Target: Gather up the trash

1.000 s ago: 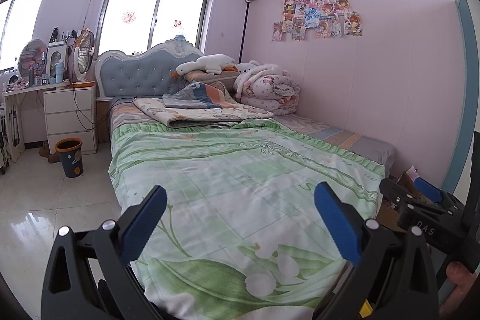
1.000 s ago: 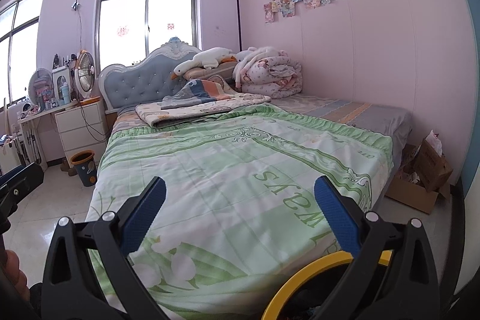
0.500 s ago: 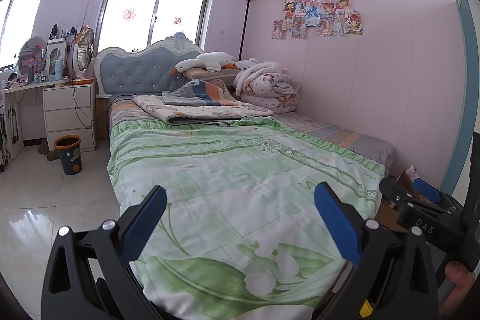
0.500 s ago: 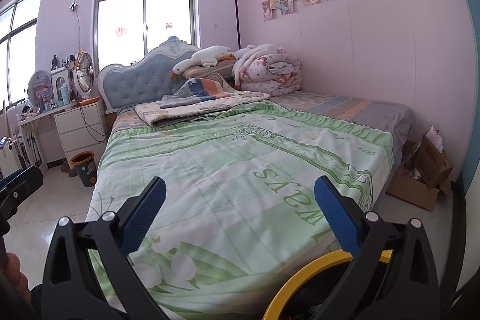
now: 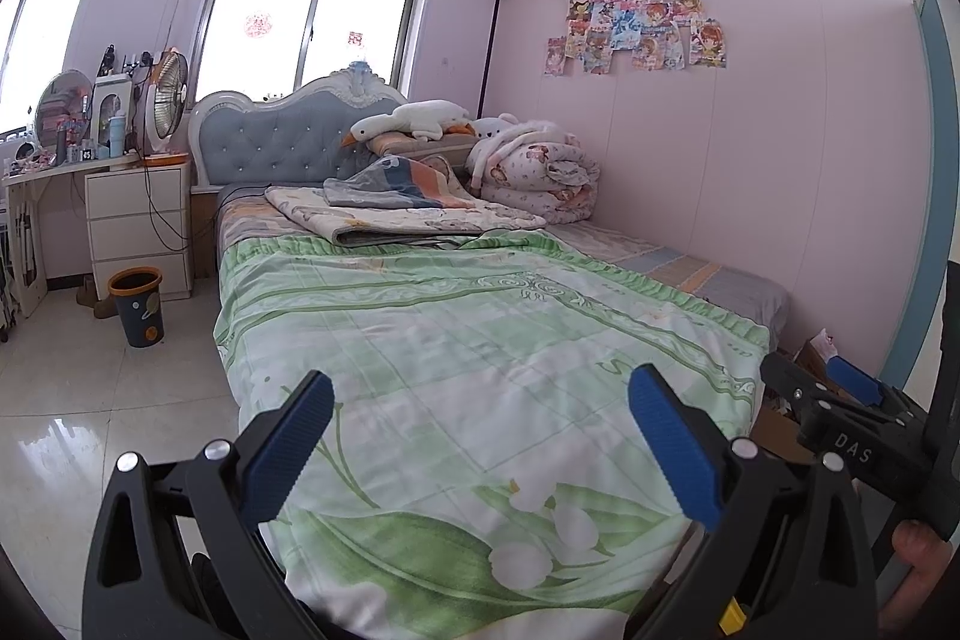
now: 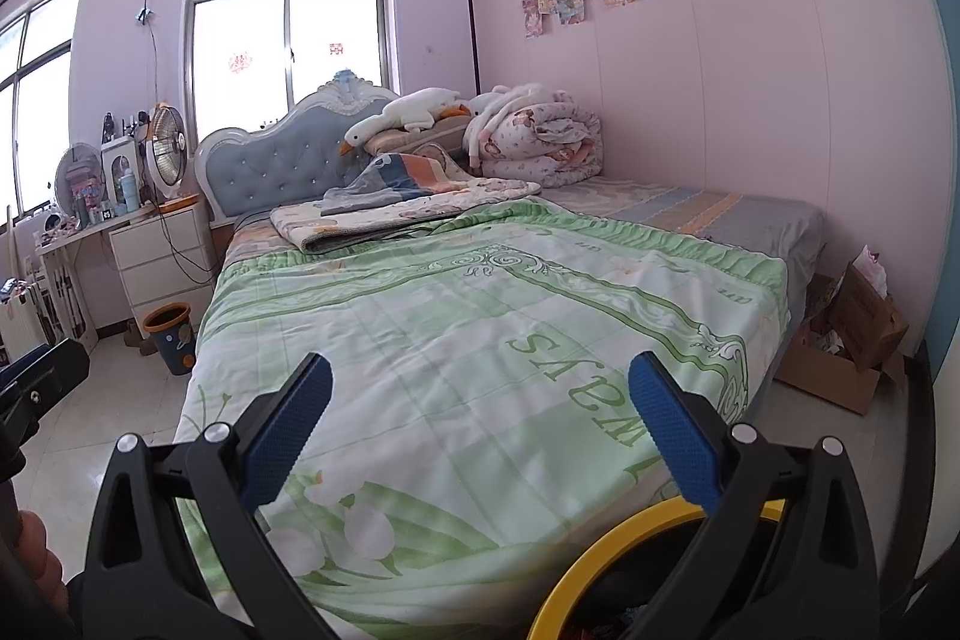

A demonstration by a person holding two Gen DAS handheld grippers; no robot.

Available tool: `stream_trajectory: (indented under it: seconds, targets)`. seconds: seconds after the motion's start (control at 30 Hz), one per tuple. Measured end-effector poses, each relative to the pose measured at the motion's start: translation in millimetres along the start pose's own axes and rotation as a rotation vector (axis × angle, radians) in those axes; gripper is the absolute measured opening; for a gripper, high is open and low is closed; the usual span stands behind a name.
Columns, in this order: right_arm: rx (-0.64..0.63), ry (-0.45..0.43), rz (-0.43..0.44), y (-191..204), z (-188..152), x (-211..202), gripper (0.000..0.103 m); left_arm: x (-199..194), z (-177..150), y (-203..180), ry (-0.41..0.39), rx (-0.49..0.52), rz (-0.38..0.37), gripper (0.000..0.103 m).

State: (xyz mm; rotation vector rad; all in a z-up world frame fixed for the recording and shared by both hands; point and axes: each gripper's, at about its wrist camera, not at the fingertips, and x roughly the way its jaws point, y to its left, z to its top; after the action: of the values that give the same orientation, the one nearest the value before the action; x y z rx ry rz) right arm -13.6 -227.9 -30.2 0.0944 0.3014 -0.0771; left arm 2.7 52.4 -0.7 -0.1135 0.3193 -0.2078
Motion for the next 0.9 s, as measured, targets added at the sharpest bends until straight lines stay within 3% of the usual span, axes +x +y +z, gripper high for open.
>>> stream_trajectory:
  seconds: [0.9]
  targets:
    - [0.030, 0.021, -0.006, -2.0, -2.4, 1.9, 0.095, 2.2, -6.5, -0.5, 0.010, 0.008, -0.012, 0.095]
